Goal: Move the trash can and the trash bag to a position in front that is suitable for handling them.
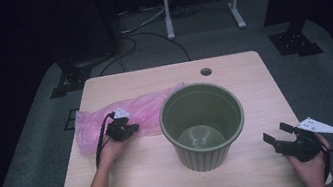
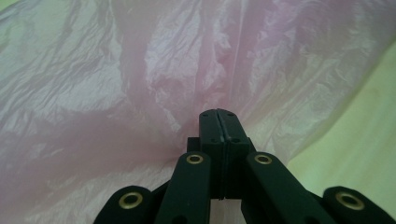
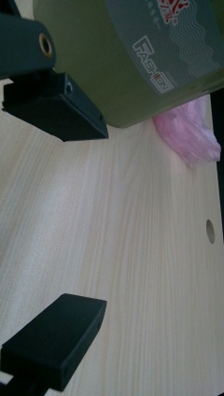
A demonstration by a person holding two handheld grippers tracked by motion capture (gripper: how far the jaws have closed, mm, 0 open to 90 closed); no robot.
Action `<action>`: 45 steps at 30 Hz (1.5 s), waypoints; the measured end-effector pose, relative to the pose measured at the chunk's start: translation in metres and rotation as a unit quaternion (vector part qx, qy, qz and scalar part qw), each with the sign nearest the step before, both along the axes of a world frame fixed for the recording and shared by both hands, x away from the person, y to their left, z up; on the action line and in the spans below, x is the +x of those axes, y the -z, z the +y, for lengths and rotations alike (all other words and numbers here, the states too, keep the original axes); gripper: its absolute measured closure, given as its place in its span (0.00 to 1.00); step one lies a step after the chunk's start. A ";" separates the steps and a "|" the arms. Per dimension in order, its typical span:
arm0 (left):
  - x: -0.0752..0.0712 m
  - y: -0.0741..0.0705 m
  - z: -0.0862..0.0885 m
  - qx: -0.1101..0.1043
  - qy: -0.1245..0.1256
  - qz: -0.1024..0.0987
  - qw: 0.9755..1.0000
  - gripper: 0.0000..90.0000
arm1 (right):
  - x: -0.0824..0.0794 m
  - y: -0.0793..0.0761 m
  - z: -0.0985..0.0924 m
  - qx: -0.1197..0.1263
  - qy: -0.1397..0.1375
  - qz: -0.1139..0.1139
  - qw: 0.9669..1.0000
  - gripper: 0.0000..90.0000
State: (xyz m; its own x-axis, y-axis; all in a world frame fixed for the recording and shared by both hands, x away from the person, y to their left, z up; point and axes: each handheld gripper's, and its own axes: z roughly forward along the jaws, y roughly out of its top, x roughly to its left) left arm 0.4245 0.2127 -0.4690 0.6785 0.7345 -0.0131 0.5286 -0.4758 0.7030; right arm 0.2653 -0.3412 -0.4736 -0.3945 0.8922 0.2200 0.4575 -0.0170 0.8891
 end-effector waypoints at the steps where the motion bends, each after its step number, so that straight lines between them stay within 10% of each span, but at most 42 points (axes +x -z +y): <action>1: -0.006 0.000 0.005 -0.004 0.003 0.004 1.000 1.00 | 0.000 0.000 0.001 -0.003 -0.001 0.001 1.000 0.16; 26: -0.103 -0.010 0.065 0.042 0.067 0.034 0.996 1.00 | 0.004 0.003 0.009 0.004 -0.015 0.006 1.000 0.16; 36: -0.117 -0.037 0.065 0.023 0.097 0.036 0.994 0.72 | 0.005 0.003 0.009 0.005 -0.019 0.006 1.000 0.16; 45: -0.088 -0.040 0.077 0.039 0.107 0.019 0.993 0.33 | 0.004 0.003 0.009 0.004 -0.024 0.006 1.000 0.16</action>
